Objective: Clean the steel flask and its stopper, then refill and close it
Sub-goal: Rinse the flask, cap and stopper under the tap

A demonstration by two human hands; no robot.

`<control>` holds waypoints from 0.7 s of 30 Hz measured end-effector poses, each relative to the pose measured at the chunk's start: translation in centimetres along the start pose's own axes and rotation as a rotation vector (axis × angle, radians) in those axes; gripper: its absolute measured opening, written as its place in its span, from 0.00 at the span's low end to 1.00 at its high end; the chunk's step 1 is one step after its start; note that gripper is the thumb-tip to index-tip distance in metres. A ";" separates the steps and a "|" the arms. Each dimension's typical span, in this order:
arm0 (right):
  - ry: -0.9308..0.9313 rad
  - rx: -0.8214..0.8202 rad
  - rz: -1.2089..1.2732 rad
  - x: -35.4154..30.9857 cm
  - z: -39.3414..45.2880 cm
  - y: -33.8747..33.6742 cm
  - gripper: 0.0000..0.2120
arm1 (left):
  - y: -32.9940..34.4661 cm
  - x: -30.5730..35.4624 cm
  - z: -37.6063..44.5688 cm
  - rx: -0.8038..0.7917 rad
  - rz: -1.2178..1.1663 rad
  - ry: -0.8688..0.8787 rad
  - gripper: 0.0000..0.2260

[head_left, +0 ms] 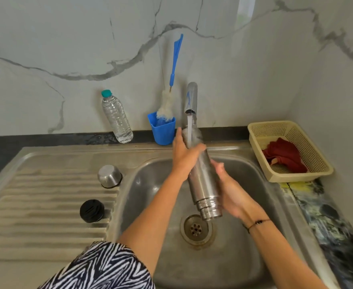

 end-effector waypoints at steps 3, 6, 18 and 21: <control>0.046 0.106 -0.002 -0.8 1.2 1.8 0.29 | 0.8 0.3 -0.5 -0.006 0.110 0.084 0.38; 0.002 0.117 0.016 -0.8 1.8 2.9 0.23 | 0.6 0.5 -0.9 -0.022 0.228 0.214 0.29; -0.063 0.162 -0.048 -1.3 4.3 4.3 0.24 | -0.3 -2.8 -6.9 -0.127 0.562 0.470 0.23; -0.054 0.158 -0.020 -1.1 4.2 4.0 0.24 | -0.2 -1.6 -5.6 -0.150 0.585 0.389 0.22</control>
Point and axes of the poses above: each hand's wrist, its own z-axis towards the middle knuckle, its own y-axis out of the palm, x = y × z, the point moved 3 cm from there along z, towards the middle knuckle, and after that the axes turned 6 degrees about z, right-handed, at the moved point
